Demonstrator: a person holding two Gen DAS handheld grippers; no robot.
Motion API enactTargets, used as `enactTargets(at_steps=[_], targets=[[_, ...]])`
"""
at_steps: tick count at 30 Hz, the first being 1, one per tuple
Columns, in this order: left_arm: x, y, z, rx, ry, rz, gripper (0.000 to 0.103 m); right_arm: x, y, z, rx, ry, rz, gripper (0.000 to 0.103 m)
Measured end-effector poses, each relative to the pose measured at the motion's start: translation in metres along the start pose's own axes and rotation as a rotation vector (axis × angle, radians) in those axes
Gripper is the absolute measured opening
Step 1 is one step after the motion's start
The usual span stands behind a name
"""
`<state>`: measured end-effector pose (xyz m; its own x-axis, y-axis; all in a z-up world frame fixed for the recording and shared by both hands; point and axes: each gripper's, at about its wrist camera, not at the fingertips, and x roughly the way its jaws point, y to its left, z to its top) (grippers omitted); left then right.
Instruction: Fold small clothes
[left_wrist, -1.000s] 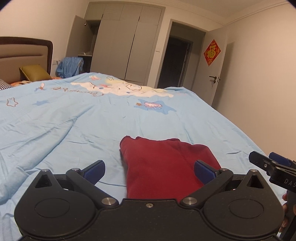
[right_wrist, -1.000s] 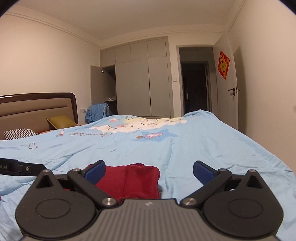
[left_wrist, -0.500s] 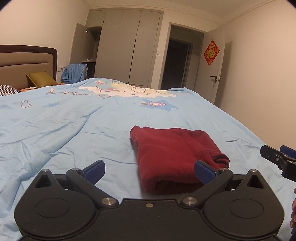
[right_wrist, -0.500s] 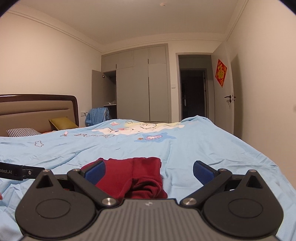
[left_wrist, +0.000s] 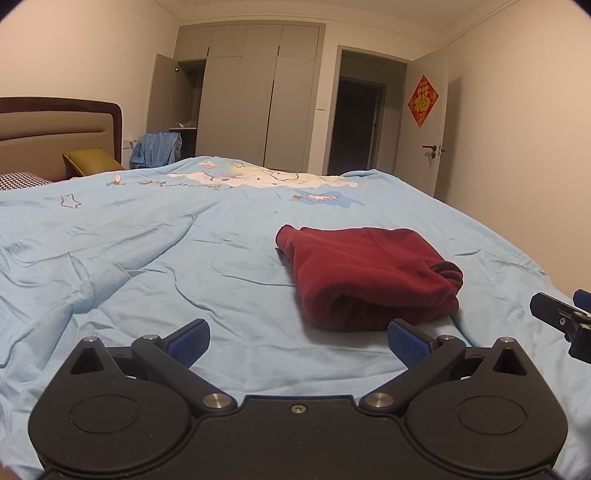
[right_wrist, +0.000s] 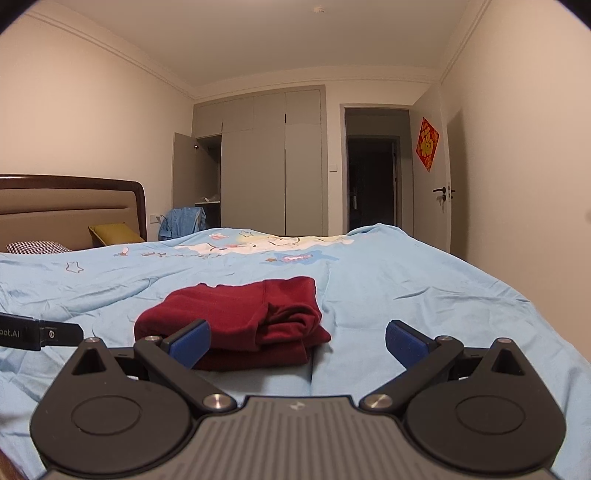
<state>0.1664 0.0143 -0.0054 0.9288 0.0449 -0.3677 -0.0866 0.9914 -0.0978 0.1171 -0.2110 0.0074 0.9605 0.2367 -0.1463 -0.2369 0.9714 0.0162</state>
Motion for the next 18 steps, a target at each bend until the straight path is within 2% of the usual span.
enactTargets(at_steps=[18], targets=[[-0.003, -0.002, -0.009, 0.008, 0.014, 0.000, 0.102, -0.002, 0.005, -0.014, -0.004, 0.039, 0.012, 0.103]])
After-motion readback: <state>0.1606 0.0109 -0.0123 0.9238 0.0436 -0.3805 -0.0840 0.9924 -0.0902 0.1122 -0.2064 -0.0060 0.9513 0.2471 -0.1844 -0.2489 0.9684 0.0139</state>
